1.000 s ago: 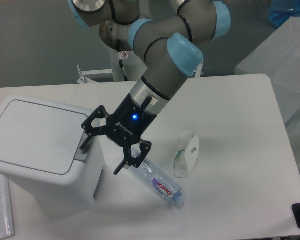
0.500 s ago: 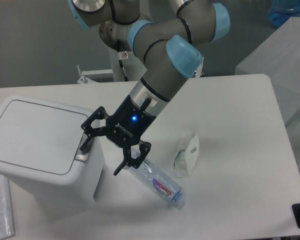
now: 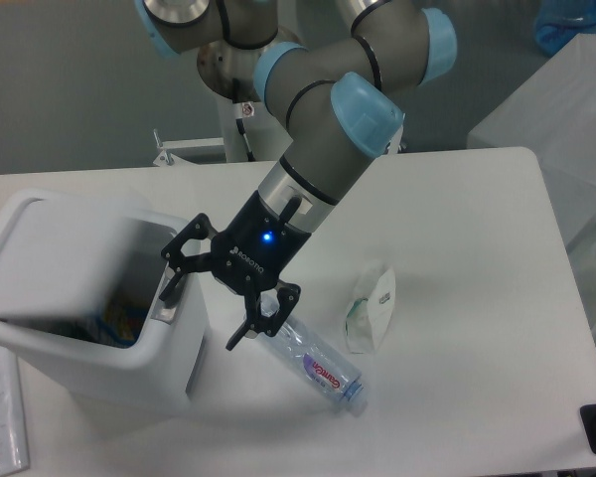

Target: Open the trash can

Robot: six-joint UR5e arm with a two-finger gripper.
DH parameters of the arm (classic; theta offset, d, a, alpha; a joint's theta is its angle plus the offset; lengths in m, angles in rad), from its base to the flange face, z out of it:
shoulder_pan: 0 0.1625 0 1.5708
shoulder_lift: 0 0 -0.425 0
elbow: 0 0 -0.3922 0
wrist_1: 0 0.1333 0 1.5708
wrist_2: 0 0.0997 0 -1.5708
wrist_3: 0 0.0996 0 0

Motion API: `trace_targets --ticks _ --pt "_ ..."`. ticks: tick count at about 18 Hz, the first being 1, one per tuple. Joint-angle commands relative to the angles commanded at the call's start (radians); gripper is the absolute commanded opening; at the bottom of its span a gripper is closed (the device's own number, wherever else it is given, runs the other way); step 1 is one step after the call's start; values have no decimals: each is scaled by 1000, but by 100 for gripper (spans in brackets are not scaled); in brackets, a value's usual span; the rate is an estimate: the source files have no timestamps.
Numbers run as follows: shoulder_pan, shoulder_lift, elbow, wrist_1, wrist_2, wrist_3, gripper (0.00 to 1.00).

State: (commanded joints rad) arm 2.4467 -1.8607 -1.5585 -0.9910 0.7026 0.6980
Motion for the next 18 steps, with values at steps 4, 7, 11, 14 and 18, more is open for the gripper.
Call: trace_targets --ticks 4,7,11,14,18 --pt "0 5 6 0 -2 -3 100" --pt "6 9 21 0 -3 -3 100" --pt "37 9 58 0 -3 -3 100" --pt "70 11 64 0 0 6 100" --pt "161 11 61 6 11 18 100"
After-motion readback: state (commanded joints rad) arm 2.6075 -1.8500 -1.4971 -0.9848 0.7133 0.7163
